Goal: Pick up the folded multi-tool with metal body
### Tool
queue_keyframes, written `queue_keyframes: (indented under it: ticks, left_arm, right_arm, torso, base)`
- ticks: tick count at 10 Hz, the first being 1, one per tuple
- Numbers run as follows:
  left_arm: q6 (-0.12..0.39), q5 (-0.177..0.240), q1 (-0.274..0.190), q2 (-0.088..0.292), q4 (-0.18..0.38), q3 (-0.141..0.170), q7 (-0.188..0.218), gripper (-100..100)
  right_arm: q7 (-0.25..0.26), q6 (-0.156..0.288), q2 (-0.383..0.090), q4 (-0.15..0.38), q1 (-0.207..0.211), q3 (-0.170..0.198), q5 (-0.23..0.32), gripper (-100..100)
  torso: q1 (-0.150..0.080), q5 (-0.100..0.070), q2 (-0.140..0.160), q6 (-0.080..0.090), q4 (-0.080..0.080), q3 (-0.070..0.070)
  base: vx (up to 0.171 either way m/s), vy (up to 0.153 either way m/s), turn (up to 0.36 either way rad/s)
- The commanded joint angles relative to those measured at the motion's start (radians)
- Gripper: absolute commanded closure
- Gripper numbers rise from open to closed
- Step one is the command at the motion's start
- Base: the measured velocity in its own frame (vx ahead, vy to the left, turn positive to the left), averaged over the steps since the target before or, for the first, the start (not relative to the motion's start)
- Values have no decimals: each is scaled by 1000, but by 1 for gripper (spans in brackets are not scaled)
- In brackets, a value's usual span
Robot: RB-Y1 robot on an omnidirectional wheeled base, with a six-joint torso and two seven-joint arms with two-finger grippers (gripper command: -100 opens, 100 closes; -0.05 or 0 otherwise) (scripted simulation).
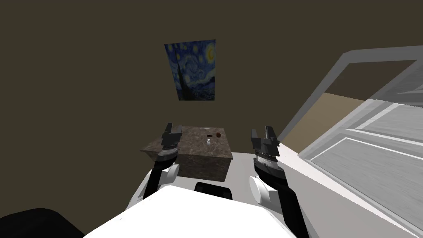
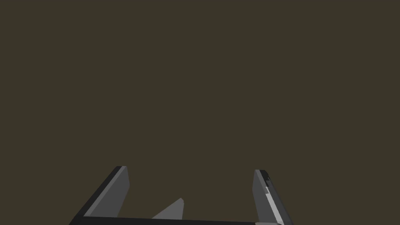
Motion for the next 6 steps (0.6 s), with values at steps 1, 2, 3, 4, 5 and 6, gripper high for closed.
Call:
queue_keyframes:
  ticks: [1,2,3,4,5,6]
  left_arm:
    - [16,3,-6,35,7,7,-4,-100]
    - [32,6,-12,62,14,13,-8,-100]
    - [53,11,-20,90,24,22,-13,-100]
    - [79,16,-30,119,36,33,-19,-100]
    - [110,22,-41,147,49,45,-27,-100]
    - [142,29,-54,174,65,59,-36,-100]
  right_arm:
    - [0,0,0,0,0,0,0,0]
    - [0,0,0,0,0,0,0,0]
    - [0,0,0,0,0,0,0,0]
    - [0,0,0,0,0,0,0,0]
    - [0,0,0,0,0,0,0,0]
    - [0,0,0,0,0,0,0,0]
  torso:
    - [0,0,0,0,0,0]
    - [-1,0,0,0,0,0]
    - [-3,-1,0,0,0,0]
    - [-5,-1,0,0,0,0]
    - [-7,-1,0,0,0,0]
    - [-7,-2,0,0,0,0]
  base:
    - [-2,-27,-23]
    - [5,-60,-24]
    - [2,-79,-24]
    - [-5,-106,-43]
    - [2,-118,-51]
    - [23,-126,-64]
